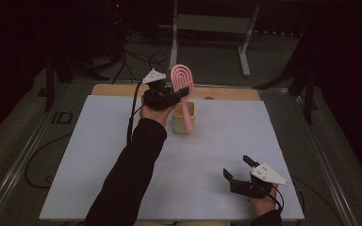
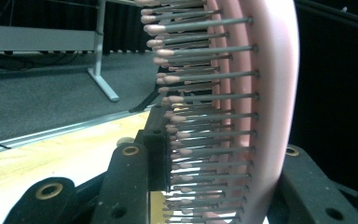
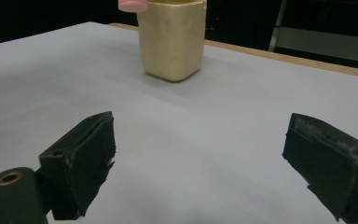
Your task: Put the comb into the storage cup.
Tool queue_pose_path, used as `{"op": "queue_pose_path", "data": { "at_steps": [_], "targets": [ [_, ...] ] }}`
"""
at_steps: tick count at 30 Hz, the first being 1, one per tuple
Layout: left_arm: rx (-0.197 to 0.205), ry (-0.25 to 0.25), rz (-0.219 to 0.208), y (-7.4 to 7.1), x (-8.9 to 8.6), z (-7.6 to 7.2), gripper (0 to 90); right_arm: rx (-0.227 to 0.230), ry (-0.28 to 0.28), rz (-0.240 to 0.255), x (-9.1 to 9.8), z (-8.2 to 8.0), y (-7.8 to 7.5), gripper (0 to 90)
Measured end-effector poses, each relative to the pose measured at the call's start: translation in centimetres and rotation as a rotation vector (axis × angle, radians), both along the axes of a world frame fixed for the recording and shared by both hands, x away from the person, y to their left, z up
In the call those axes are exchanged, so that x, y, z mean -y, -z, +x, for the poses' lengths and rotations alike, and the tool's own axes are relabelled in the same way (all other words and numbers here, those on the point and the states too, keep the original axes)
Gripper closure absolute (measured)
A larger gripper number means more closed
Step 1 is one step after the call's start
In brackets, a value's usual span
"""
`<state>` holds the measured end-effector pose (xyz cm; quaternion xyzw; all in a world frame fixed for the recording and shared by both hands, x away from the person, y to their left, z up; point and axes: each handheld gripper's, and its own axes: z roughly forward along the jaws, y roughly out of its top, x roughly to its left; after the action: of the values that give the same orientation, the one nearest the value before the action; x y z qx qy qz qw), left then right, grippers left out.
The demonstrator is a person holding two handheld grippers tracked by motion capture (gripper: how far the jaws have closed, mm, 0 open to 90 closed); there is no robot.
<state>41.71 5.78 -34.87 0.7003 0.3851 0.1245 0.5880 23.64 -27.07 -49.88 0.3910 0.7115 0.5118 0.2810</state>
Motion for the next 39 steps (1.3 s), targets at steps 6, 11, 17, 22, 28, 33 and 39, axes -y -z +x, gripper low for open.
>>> {"op": "queue_pose_path", "data": {
  "at_steps": [6,11,17,22,28,33,39],
  "targets": [
    [-0.003,-0.010,-0.021,-0.1,0.0,0.5,64.5,-0.002,-0.002,0.000,0.0,0.0,0.0,9.0],
    [-0.011,-0.023,-0.034,0.2,-0.2,0.9,64.4,-0.003,0.000,0.005,0.1,0.1,0.0,9.0],
    [-0.019,-0.043,-0.088,0.3,-0.4,1.5,64.4,-0.003,0.002,0.003,0.2,0.1,0.1,9.0],
    [-0.013,-0.048,-0.075,0.1,-0.3,1.6,64.4,-0.004,0.000,0.002,0.2,0.2,0.1,9.0],
    [0.003,-0.066,-0.050,-0.5,-0.2,1.9,64.4,-0.009,-0.005,-0.002,0.1,0.2,0.1,9.0],
    [0.016,-0.071,-0.020,-0.7,0.2,2.0,64.4,-0.012,-0.001,-0.005,0.1,0.2,0.1,9.0],
    [0.024,-0.097,0.001,-0.4,0.2,2.3,64.3,-0.012,-0.011,-0.005,-0.1,0.2,0.2,9.0]
  ]
}}
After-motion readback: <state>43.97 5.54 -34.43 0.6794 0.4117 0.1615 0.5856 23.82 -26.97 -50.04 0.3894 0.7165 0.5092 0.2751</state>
